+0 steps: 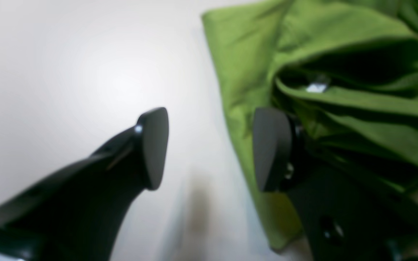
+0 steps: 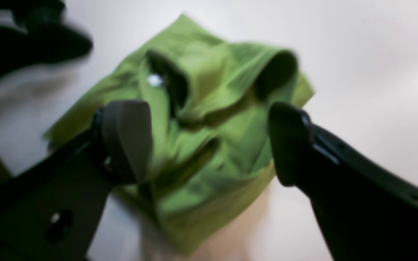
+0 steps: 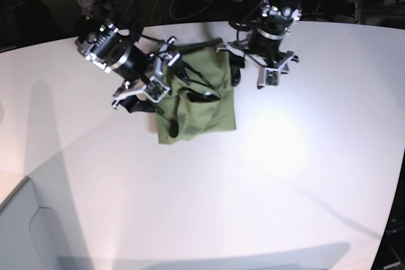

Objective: Fold the T-shirt properly
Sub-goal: 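Fold the shirt end with the right gripper toward the left gripper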

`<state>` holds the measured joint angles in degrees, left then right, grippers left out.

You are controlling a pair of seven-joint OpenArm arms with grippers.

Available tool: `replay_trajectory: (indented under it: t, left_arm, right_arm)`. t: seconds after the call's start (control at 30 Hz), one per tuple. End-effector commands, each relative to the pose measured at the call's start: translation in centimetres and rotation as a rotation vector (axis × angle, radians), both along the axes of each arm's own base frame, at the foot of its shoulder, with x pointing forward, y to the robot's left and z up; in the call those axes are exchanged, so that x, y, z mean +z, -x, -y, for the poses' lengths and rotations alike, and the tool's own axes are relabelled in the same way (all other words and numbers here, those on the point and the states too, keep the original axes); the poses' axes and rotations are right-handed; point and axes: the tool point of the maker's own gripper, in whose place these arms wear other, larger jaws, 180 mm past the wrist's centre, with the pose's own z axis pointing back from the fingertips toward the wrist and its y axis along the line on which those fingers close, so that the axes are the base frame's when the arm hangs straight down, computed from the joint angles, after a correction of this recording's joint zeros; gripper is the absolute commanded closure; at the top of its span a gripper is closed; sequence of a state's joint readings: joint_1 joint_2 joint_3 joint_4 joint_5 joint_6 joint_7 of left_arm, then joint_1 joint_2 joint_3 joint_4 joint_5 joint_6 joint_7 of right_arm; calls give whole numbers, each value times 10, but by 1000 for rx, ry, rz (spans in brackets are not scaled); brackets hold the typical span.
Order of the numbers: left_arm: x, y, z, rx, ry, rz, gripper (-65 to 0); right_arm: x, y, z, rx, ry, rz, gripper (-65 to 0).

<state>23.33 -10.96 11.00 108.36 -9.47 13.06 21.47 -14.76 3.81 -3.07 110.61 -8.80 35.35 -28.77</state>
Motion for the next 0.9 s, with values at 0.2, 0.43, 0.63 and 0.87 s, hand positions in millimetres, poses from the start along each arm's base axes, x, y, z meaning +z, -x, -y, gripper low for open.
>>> replay_trajectory:
  t: [0.2,0.43,0.63,0.87]
  left_arm:
    - [23,-16,-53,128,-61,85,-356]
    - [26,-18,-72,174,-84,96,-355]
    - [26,-16,-72,175,-85,93,-355]
    - [26,-16,-77,189,-90,95,-354]
  right_arm:
    - [4,10,-7,12,-46,-1,-484]
    - [-5,20,-22,55,-56,-38,-208]
    - [-5,20,-23,56,-58,-38,0]
    - [6,33,-40,147,-71,-15,-2]
